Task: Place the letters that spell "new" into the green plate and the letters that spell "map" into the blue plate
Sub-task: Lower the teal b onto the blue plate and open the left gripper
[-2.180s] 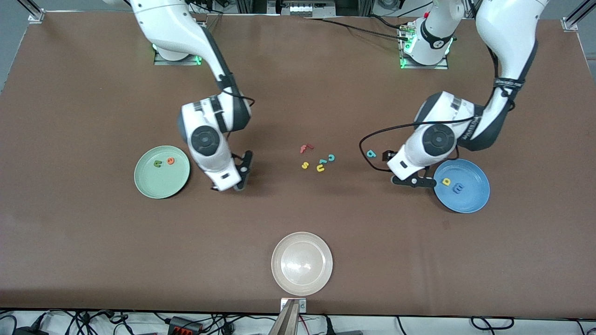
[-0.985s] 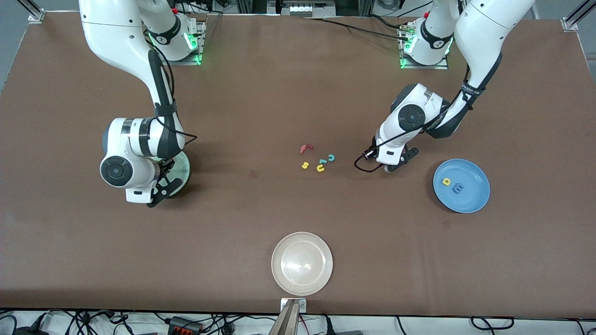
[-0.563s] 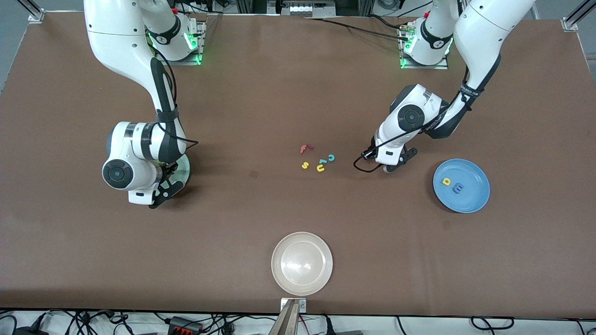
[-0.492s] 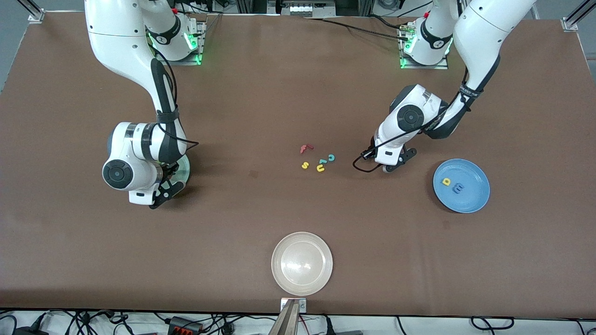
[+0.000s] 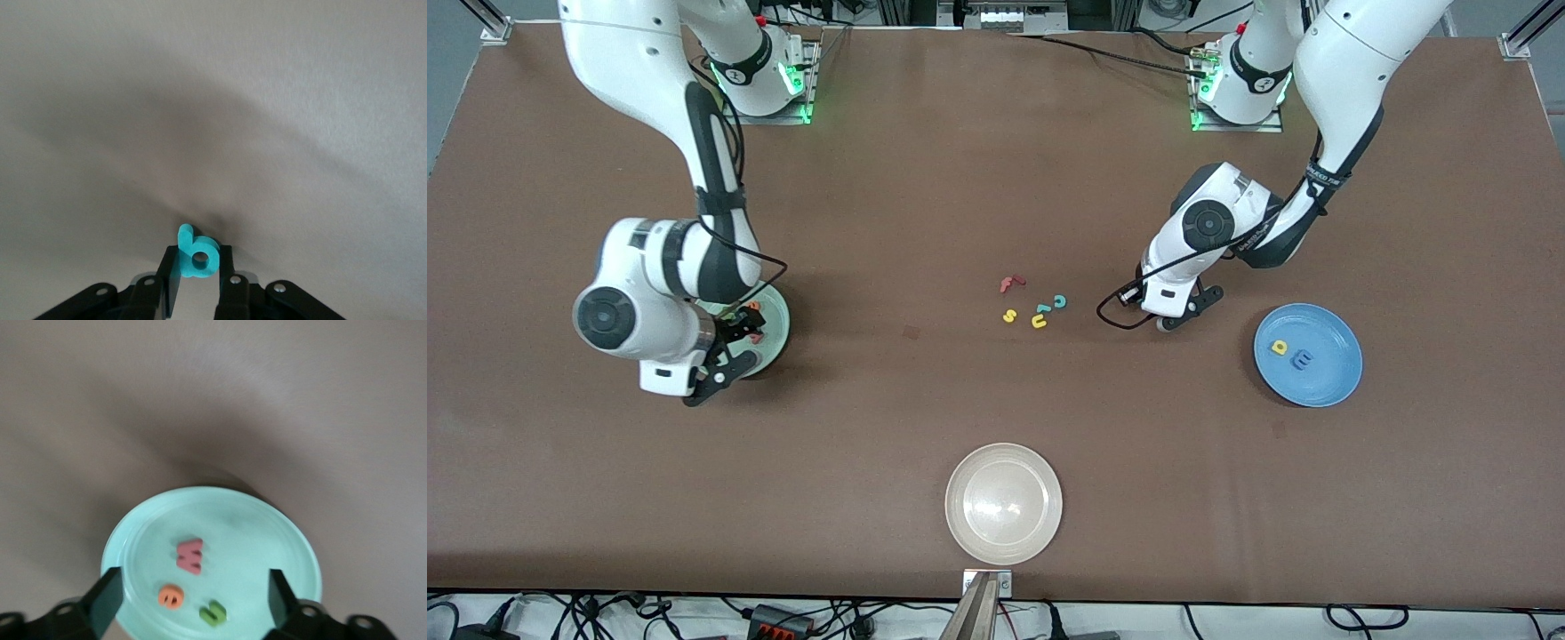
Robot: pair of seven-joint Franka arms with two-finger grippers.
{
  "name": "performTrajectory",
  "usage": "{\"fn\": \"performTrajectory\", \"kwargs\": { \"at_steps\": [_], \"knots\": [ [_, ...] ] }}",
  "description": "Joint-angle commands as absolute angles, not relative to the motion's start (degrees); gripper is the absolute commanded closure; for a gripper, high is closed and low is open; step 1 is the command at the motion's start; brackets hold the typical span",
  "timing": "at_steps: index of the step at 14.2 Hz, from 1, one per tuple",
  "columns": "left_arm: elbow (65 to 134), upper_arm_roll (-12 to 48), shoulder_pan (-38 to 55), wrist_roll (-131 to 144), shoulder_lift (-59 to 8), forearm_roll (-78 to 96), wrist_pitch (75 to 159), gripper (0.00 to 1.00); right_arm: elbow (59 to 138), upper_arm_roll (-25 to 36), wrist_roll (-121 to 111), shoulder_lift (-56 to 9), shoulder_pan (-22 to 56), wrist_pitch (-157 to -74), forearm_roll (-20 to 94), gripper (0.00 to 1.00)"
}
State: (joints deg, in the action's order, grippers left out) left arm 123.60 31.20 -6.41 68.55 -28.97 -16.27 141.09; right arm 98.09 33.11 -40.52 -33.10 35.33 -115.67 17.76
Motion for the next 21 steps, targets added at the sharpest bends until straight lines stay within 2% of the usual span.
{"fn": "performTrajectory", "kwargs": {
  "at_steps": [1, 4, 6, 9, 11, 14, 16, 18, 19, 20, 21],
  "knots": [
    [116.83, 31.47, -7.73, 61.21, -27.33, -18.02, 126.96, 0.9, 93.27, 34.8, -39.38, -31.82, 34.89, -109.53, 19.07, 0.0],
    [111.73, 31.38, -11.06, 50.67, -26.46, -18.02, 117.54, 0.9, 88.52, 35.51, -31.42, -31.82, 34.81, -103.9, 19.33, 0.0],
    [108.56, 30.77, -14.04, 40.57, -26.46, -19.24, 111.82, 0.9, 87.02, 36.12, -24.9, -31.73, 34.89, -103.01, 22.48, 0.0],
    [108.1, 30.76, -20.37, 26.94, -26.54, -23.89, 110.74, 0.9, 86.4, 34.99, -15.16, -31.38, 34.02, -103.1, 26.1, 0.0],
    [108.11, 30.76, -23.72, 19.72, -27.15, -26.01, 111.27, 0.9, 86.57, 26.41, -5.05, -28.49, 28.68, -103.36, 23.83, 0.0],
    [109.15, 30.85, -28.03, 11.09, -29.18, -27.86, 114.24, 0.89, 87.27, 20.59, 1.47, -25.5, 24.98, -102.13, 14.61, 0.0],
    [110.3, 30.76, -28.91, 9.5, -29.53, -27.95, 116.1, 0.87, 87.19, 14.1, 8.23, -22.17, 19.19, -99.5, 10.13, 0.0],
    [110.3, 30.85, -29.18, 9.4, -30.41, -27.95, 116.19, 0.8, 87.19, 8.55, 11.42, -18.47, 13.39, -96.96, 6.52, 0.0],
    [110.3, 30.85, -29.18, 9.4, -30.5, -27.86, 116.1, 0.62, 87.19, 8.44, 11.25, -17.15, 12.05, -95.9, 5.98, 0.0],
    [110.22, 30.85, -29.09, 9.49, -30.5, -27.86, 116.1, 0.05, 87.19, 8.52, 10.55, -16.18, 10.74, -95.63, 5.45, 0.0],
    [109.87, 30.94, -29.27, 9.41, -30.41, -27.86, 116.02, 0.0, 87.27, 8.44, 9.5, -14.69, 8.55, -95.45, 5.62, 0.0]
  ]
}}
